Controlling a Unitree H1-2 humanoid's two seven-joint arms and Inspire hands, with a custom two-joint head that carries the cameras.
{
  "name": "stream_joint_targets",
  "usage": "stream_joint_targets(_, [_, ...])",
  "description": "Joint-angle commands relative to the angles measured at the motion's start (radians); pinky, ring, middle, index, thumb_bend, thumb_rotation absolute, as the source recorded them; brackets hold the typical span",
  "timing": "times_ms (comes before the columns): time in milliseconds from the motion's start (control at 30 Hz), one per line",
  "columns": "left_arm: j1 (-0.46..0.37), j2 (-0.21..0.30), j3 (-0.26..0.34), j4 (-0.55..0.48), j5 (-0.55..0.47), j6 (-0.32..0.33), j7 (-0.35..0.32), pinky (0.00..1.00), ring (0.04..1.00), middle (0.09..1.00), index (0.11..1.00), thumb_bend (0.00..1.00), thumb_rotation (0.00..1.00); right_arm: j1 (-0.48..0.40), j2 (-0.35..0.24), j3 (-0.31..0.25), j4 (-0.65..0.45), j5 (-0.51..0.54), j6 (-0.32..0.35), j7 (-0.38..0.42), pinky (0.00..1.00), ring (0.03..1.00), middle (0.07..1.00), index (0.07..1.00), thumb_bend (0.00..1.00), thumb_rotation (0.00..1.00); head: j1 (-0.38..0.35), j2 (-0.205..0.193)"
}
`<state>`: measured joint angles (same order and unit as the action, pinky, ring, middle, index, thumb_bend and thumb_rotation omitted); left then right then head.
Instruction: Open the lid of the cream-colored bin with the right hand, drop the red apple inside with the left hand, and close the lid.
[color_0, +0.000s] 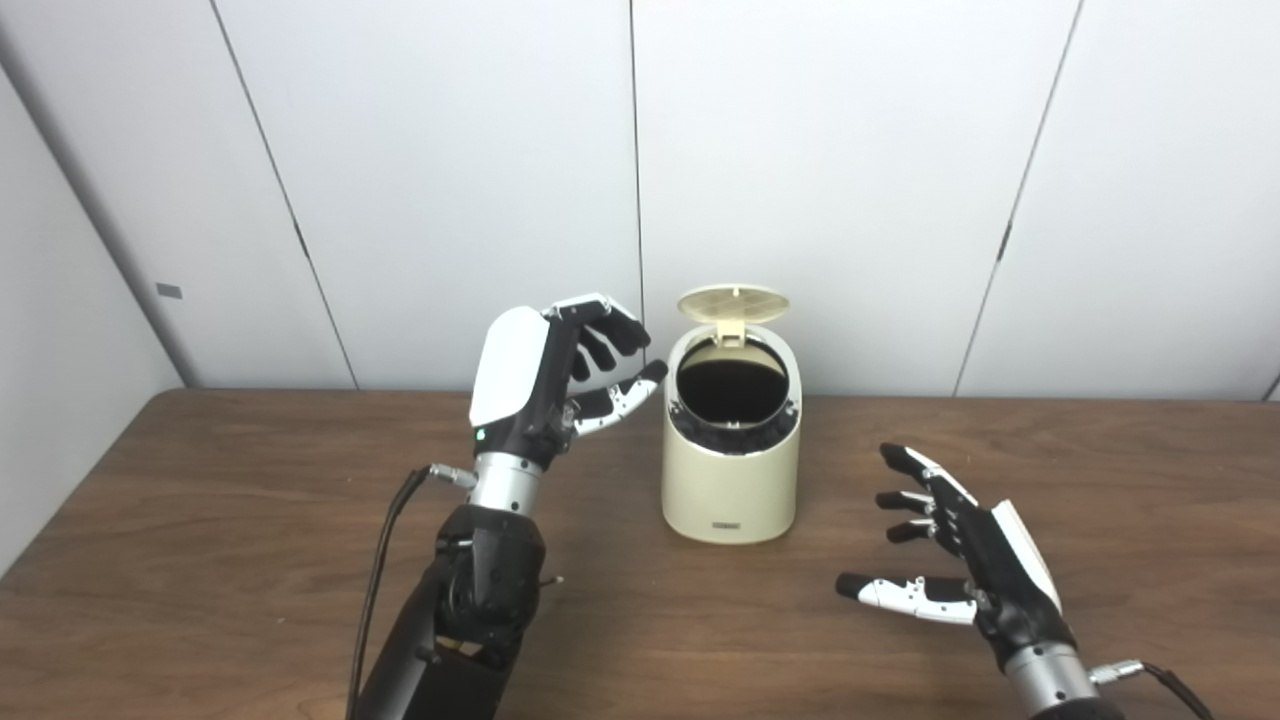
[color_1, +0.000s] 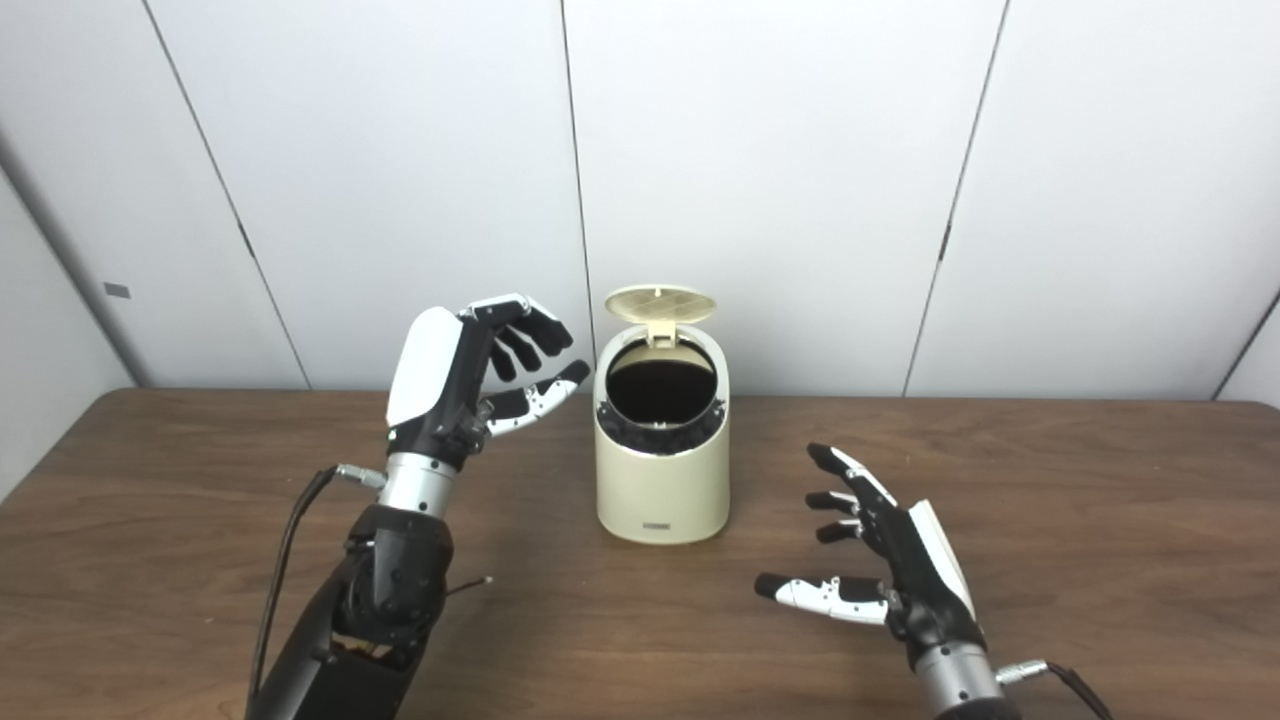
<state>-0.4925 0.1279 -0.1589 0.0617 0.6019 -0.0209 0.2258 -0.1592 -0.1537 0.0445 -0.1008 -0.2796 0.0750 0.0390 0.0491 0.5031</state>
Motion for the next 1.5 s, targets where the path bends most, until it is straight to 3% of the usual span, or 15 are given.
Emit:
stream_joint_targets(0, [-0.033, 0.002, 0.02, -0.037, -0.017, -0.032, 0.016, 0.31, 0.433, 0.512, 0.492, 0.51, 0.07, -0.031, 0.001, -0.003, -0.022, 0.014, -0.028, -0.007, 0.63, 0.768, 0.901, 0.869, 0.75, 0.13, 0.001, 0.0])
stream_joint_targets(100, [-0.025, 0.004, 0.041, -0.04, -0.07, -0.054, 0.007, 0.31, 0.434, 0.517, 0.492, 0.51, 0.07, -0.03, -0.001, -0.003, -0.021, 0.01, -0.03, -0.01, 0.64, 0.768, 0.901, 0.874, 0.75, 0.15, 0.001, -0.001])
stream_joint_targets(167, [-0.009, -0.001, 0.075, -0.053, -0.19, -0.058, -0.04, 0.32, 0.443, 0.531, 0.492, 0.51, 0.06, -0.032, -0.003, -0.003, -0.024, 0.007, -0.025, -0.01, 0.64, 0.769, 0.899, 0.878, 0.74, 0.17, 0.004, -0.004])
stream_joint_targets(333, [0.033, 0.001, 0.132, -0.09, -0.38, -0.012, -0.14, 0.46, 0.569, 0.628, 0.497, 0.5, 0.07, -0.044, -0.005, -0.014, -0.028, 0.024, -0.023, -0.008, 0.6, 0.773, 0.905, 0.88, 0.75, 0.18, 0.005, -0.006])
stream_joint_targets(467, [0.081, 0.012, 0.176, -0.094, -0.503, 0.005, -0.2, 0.52, 0.635, 0.705, 0.725, 0.63, 0.28, -0.07, -0.018, -0.02, -0.023, 0.039, -0.038, -0.003, 0.61, 0.787, 0.91, 0.884, 0.74, 0.22, 0.002, -0.009])
stream_joint_targets(567, [0.122, 0.005, 0.204, -0.082, -0.565, 0.004, -0.217, 0.54, 0.674, 0.732, 0.773, 0.72, 0.33, -0.106, -0.033, -0.026, -0.026, 0.047, -0.043, 0.004, 0.65, 0.777, 0.893, 0.873, 0.73, 0.26, -0.001, -0.011])
stream_joint_targets(667, [0.152, -0.014, 0.231, -0.051, -0.658, -0.019, -0.245, 0.52, 0.685, 0.744, 0.782, 0.75, 0.27, -0.142, -0.047, -0.03, -0.025, 0.056, -0.029, 0.011, 0.66, 0.784, 0.891, 0.874, 0.73, 0.3, 0.001, -0.011])
stream_joint_targets(767, [0.185, -0.028, 0.251, -0.004, -0.75, -0.057, -0.288, 0.51, 0.669, 0.744, 0.769, 0.69, 0.14, -0.181, -0.055, -0.035, -0.01, 0.067, -0.027, 0.012, 0.67, 0.794, 0.882, 0.865, 0.75, 0.33, 0.003, -0.011])
stream_joint_targets(1067, [0.255, -0.051, 0.277, 0.137, -0.821, -0.139, -0.339, 0.55, 0.668, 0.727, 0.737, 0.67, 0.17, -0.237, -0.075, -0.041, 0.015, 0.086, -0.048, 0.024, 0.74, 0.8, 0.892, 0.845, 0.76, 0.32, -0.001, -0.012])
stream_joint_targets(1200, [0.28, -0.059, 0.285, 0.209, -0.853, -0.172, -0.368, 0.52, 0.649, 0.707, 0.717, 0.66, 0.12, -0.273, -0.094, -0.035, 0.007, 0.081, -0.06, 0.036, 0.71, 0.799, 0.902, 0.86, 0.74, 0.32, -0.001, -0.013])
stream_joint_targets(1333, [0.293, -0.062, 0.281, 0.267, -0.84, -0.229, -0.377, 0.51, 0.65, 0.697, 0.719, 0.6, 0.08, -0.327, -0.124, -0.015, -0.008, 0.053, -0.04, 0.065, 0.68, 0.801, 0.885, 0.859, 0.71, 0.42, 0.0, -0.016])
stream_joint_targets(1467, [0.304, -0.065, 0.276, 0.286, -0.833, -0.24, -0.372, 0.54, 0.655, 0.696, 0.723, 0.58, 0.05, -0.402, -0.141, 0.013, -0.02, 0.036, -0.008, 0.1, 0.69, 0.8, 0.851, 0.849, 0.66, 0.41, -0.005, -0.019])
